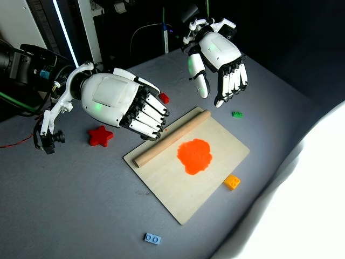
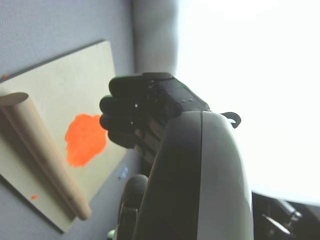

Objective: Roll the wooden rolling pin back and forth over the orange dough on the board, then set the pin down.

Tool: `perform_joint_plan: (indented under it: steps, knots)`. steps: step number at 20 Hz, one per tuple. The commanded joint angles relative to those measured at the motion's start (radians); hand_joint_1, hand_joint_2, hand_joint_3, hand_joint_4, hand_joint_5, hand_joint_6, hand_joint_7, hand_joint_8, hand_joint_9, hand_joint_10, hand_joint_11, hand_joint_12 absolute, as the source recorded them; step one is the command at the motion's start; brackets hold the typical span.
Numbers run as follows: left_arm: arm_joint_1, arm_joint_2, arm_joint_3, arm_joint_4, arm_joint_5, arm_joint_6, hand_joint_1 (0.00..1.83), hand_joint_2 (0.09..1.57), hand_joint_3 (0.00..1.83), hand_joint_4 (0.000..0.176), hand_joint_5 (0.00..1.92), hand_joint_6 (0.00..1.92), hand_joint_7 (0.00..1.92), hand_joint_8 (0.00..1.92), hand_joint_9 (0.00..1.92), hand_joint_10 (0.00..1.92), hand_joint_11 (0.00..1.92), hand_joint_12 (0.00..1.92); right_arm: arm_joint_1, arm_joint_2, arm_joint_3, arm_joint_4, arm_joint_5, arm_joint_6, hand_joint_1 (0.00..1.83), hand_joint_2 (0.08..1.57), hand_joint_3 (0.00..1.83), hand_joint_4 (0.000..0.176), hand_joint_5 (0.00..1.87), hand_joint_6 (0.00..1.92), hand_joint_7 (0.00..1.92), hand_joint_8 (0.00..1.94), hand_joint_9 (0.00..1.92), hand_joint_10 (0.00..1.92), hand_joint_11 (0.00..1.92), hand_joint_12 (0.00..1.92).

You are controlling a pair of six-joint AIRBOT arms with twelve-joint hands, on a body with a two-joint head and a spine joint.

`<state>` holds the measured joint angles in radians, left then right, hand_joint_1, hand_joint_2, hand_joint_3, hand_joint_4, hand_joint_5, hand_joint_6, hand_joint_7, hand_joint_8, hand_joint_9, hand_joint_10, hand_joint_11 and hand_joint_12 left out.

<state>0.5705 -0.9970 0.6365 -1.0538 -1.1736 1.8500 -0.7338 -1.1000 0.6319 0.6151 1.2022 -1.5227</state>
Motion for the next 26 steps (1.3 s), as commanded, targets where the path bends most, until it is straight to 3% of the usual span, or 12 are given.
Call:
perform_joint_plan:
  steps: [1, 5, 9, 13, 19, 22, 26]
  knots:
    - [-0.003, -0.002, 0.004, 0.09, -0.087, -0.005, 0.0, 1.3, 0.03, 0.0, 0.04, 0.01, 0.16, 0.01, 0.13, 0.04, 0.0, 0.37, 0.013, 0.011, 0.0, -0.069, 0.102, 0.001, 0.0, 1.31, 0.02, 0.0, 0.22, 0.02, 0.22, 0.0, 0.15, 0.03, 0.0, 0.21]
    - [0.008, -0.021, 0.011, 0.099, -0.087, -0.021, 0.0, 1.33, 0.02, 0.0, 0.06, 0.01, 0.12, 0.0, 0.08, 0.0, 0.0, 0.19, 0.001, 0.013, 0.0, -0.07, 0.09, -0.019, 0.0, 1.3, 0.0, 0.0, 0.24, 0.02, 0.23, 0.01, 0.18, 0.02, 0.0, 0.36]
    - [0.04, -0.053, 0.032, 0.138, -0.087, -0.052, 0.0, 1.33, 0.01, 0.0, 0.06, 0.0, 0.07, 0.0, 0.04, 0.0, 0.0, 0.07, -0.002, -0.028, 0.018, 0.007, 0.073, -0.088, 0.0, 1.28, 0.0, 0.0, 0.19, 0.01, 0.17, 0.0, 0.11, 0.0, 0.0, 0.08]
    - [0.091, -0.086, 0.065, 0.179, -0.087, -0.106, 0.0, 1.33, 0.0, 0.0, 0.09, 0.01, 0.08, 0.0, 0.06, 0.0, 0.0, 0.21, 0.032, -0.097, 0.085, 0.053, 0.078, -0.125, 0.0, 1.29, 0.0, 0.0, 0.18, 0.01, 0.14, 0.0, 0.07, 0.0, 0.0, 0.0]
    - [0.202, -0.141, 0.102, 0.237, -0.215, -0.209, 0.0, 1.35, 0.01, 0.0, 0.1, 0.0, 0.09, 0.0, 0.05, 0.0, 0.0, 0.14, 0.001, -0.199, 0.197, 0.075, 0.135, -0.119, 0.0, 1.33, 0.02, 0.0, 0.19, 0.01, 0.15, 0.0, 0.07, 0.0, 0.0, 0.0]
    - [0.233, -0.164, 0.127, 0.276, -0.22, -0.227, 0.0, 1.39, 0.02, 0.0, 0.11, 0.0, 0.1, 0.0, 0.06, 0.0, 0.0, 0.24, 0.003, -0.205, 0.202, 0.075, 0.145, -0.12, 0.0, 1.3, 0.0, 0.0, 0.2, 0.01, 0.16, 0.01, 0.09, 0.01, 0.01, 0.0]
    - [0.252, -0.21, 0.166, 0.302, -0.22, -0.242, 0.0, 1.39, 0.01, 0.0, 0.07, 0.01, 0.1, 0.0, 0.05, 0.01, 0.0, 0.12, -0.003, -0.226, 0.217, 0.076, 0.134, -0.126, 0.0, 1.3, 0.0, 0.0, 0.19, 0.01, 0.16, 0.01, 0.09, 0.01, 0.02, 0.01]
